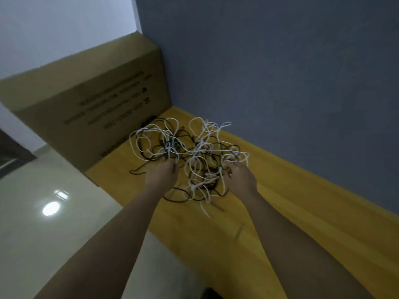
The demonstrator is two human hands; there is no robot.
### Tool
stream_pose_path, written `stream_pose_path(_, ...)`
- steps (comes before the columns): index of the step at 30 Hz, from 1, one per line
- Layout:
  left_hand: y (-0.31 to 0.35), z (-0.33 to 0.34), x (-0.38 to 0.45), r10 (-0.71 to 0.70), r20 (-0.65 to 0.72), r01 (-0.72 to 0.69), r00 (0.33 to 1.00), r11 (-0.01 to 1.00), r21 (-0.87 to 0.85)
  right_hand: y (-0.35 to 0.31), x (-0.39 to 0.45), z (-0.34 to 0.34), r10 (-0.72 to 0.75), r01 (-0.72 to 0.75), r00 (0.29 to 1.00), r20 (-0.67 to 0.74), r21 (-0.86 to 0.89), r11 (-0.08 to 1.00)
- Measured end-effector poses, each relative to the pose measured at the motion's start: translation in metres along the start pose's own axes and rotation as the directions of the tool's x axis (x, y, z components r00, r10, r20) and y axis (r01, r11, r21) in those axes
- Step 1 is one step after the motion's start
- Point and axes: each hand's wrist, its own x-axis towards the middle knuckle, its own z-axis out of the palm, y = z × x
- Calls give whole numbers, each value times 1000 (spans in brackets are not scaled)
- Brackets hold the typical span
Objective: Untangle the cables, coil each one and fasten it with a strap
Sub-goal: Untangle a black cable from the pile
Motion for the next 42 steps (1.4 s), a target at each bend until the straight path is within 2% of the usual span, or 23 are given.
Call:
stream_pose_path(6,-83,-19,72,-33,14,33,999,999,18,-67,78,45,31,-33,999,25,89,995)
stream_pose_path(11,-139,-23,165,-59,49,58,997,998,29,-114,168,93,39,-49,996,81,127,991)
stream_pose_path(16,-183,-31,246,-32,60,35,998,997,-63,-161,253,121,-19,26,999,-40,190,981)
stream_pose_path(21,-218,-38,303,-39,86,51,996,989,-141,-210,307,137,-86,114,981,-174,162,980)
stream_pose_path(23,-225,-36,323,-14,113,31,993,988,-152,-216,323,143,-65,68,997,-46,69,995)
stream_pose_path(25,-226,-34,339,36,173,-3,984,982,-189,-213,329,148,57,-45,986,156,-77,996)
stream_pose_path(27,-223,-31,354,126,257,-50,958,957,-285,-213,323,149,147,-151,978,149,19,988)
stream_pose_path(30,-214,-26,362,334,343,-202,878,908,-366,-219,303,139,262,-245,965,16,415,876)
stream_pose_path(32,-202,-28,362,428,359,-251,829,859,-446,-218,286,122,397,-284,917,-51,615,736)
stream_pose_path(34,-182,-36,359,505,362,-262,784,796,-545,-213,266,101,559,-296,813,-164,710,639)
stream_pose_path(38,-116,-66,342,705,291,-343,647,610,-715,-198,227,44,729,-263,560,-395,749,608)
stream_pose_path(42,-37,-104,314,846,168,-467,505,432,-772,-182,197,-31,829,-193,270,-490,816,545)
